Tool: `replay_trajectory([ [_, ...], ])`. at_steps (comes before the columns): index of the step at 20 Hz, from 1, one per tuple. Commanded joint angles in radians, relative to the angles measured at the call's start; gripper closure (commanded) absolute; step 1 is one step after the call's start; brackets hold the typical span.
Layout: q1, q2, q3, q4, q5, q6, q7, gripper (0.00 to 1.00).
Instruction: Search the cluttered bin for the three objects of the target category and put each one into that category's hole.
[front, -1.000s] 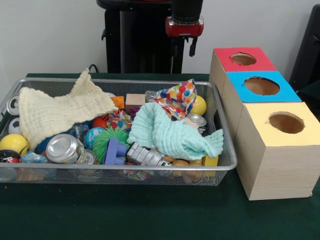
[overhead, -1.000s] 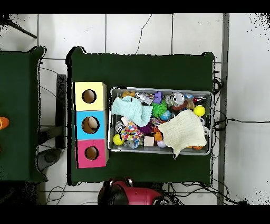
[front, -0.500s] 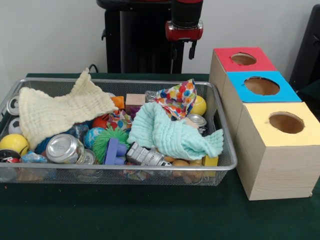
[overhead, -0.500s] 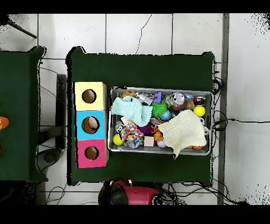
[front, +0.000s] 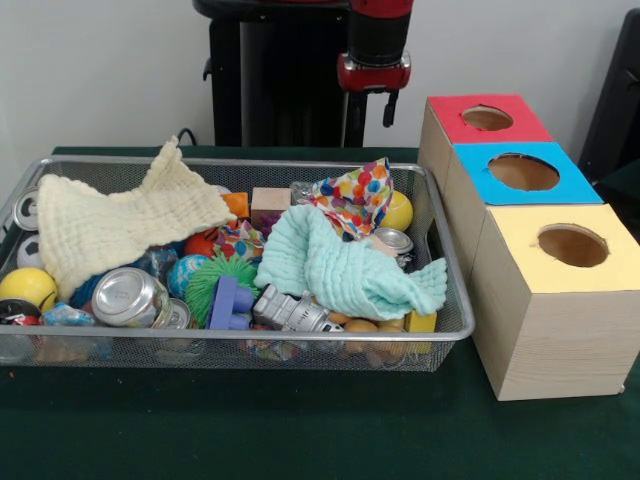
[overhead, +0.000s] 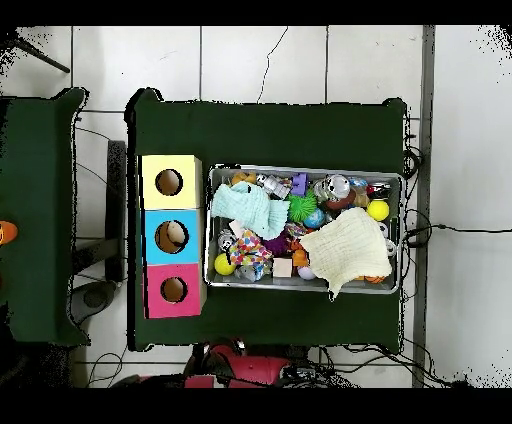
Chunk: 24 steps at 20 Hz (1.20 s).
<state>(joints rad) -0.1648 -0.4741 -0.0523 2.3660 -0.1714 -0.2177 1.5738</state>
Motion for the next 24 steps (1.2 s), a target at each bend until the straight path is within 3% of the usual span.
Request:
replay_trajectory([
  [1, 0.003, 0.068, 0.044, -0.195, 0.081, -0.078, 0.223, 0.0],
  [18, 0.017, -0.006, 0.032, -0.245, 0.101, 0.08, 0.168, 0.0],
  [24, 0.019, 0.004, 0.032, -0.277, 0.111, 0.095, 0.162, 0.0],
])
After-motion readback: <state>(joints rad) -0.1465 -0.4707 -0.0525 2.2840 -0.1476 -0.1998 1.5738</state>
